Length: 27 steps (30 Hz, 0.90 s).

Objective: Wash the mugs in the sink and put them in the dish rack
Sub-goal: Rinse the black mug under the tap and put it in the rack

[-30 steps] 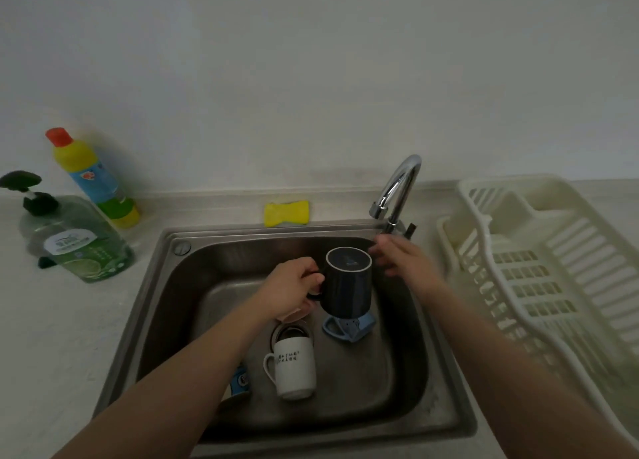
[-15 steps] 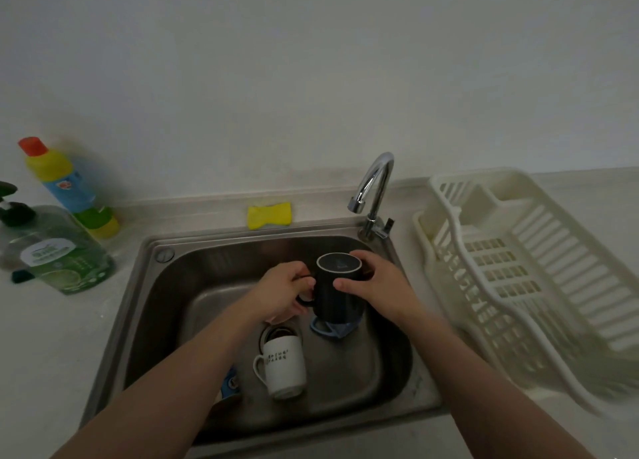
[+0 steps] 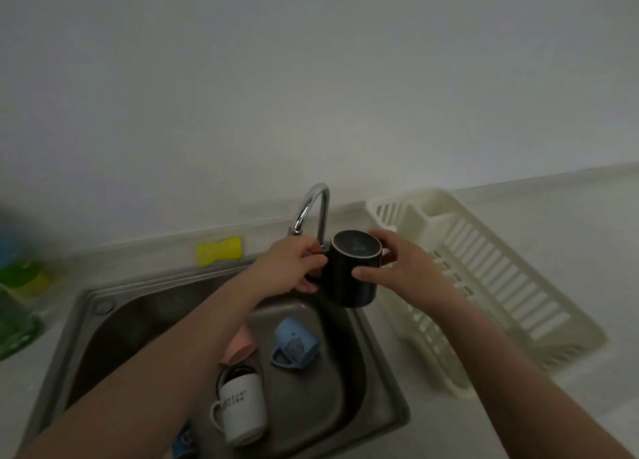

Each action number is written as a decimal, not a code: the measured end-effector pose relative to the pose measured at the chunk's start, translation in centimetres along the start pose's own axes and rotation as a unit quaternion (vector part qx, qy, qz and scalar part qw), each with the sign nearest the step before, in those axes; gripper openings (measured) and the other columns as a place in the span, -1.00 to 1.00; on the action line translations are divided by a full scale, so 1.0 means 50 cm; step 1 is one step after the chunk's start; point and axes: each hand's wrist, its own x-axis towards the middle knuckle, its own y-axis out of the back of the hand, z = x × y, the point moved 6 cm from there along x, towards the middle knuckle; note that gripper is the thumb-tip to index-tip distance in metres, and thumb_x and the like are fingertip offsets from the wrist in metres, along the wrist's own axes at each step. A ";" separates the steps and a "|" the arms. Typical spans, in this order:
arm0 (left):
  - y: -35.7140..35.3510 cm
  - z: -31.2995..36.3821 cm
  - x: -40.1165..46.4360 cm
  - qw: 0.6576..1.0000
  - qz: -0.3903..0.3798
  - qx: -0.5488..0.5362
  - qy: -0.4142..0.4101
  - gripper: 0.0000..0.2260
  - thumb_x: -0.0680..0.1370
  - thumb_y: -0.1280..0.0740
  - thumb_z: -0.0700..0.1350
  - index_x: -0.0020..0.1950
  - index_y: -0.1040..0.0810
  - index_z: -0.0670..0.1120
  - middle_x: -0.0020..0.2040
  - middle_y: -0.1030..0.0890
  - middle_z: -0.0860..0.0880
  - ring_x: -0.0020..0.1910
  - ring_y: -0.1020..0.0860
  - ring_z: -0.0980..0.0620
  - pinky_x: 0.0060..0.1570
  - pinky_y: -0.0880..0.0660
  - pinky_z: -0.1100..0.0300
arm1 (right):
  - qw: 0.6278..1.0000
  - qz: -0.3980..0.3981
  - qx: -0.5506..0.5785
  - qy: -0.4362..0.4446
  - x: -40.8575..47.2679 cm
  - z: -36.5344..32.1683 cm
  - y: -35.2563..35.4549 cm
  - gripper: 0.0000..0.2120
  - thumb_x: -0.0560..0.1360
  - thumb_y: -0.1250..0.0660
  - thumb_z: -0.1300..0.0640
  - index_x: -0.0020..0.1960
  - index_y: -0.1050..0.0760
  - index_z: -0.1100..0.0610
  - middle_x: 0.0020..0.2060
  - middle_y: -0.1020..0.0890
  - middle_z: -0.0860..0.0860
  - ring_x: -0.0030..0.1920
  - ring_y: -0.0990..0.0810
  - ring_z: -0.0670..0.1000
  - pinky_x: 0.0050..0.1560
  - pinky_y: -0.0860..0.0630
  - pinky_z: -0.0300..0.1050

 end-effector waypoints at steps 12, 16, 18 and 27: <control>-0.333 0.168 0.330 0.990 -0.119 0.079 -0.002 -0.92 0.65 -0.22 -0.19 0.01 -0.48 -0.17 0.06 -0.58 -0.27 0.04 -0.62 -0.22 0.02 -0.61 -0.09 | 0.986 0.128 -0.025 -0.102 0.033 0.246 0.288 -0.40 0.29 -0.59 0.16 0.24 -0.42 -0.07 -0.01 -0.55 -0.17 -0.04 -0.56 -0.08 -0.07 -0.44 -0.18; -0.399 0.126 0.403 0.978 -0.161 0.124 0.040 -0.91 0.65 -0.21 -0.16 0.04 -0.48 -0.15 0.03 -0.58 -0.24 0.04 -0.61 -0.23 0.02 -0.61 -0.10 | 0.985 0.101 -0.023 -0.140 0.075 0.348 0.284 -0.52 0.30 -0.57 0.24 0.09 -0.44 -0.01 -0.08 -0.56 -0.19 -0.08 -0.55 -0.12 -0.16 -0.42 -0.25; -0.417 0.107 0.428 0.975 -0.172 0.125 0.066 -0.91 0.66 -0.21 -0.15 0.05 -0.47 -0.13 -0.09 -0.55 -0.16 -0.06 -0.60 -0.18 -0.07 -0.61 -0.02 | 0.982 0.093 -0.032 -0.161 0.096 0.392 0.276 -0.53 0.26 -0.57 0.24 0.09 -0.47 0.06 -0.05 -0.60 -0.06 -0.02 -0.58 0.00 -0.09 -0.47 -0.13; -0.429 0.054 0.499 0.974 -0.126 0.167 0.093 -0.85 0.59 -0.33 -0.21 0.11 -0.56 -0.24 -0.18 -0.55 -0.15 -0.27 -0.52 -0.07 -0.14 -0.53 0.05 | 0.972 0.076 -0.103 -0.199 0.148 0.451 0.244 -0.42 0.28 -0.55 0.12 0.25 -0.45 0.08 0.07 -0.61 0.00 0.08 -0.57 0.06 -0.08 -0.40 -0.14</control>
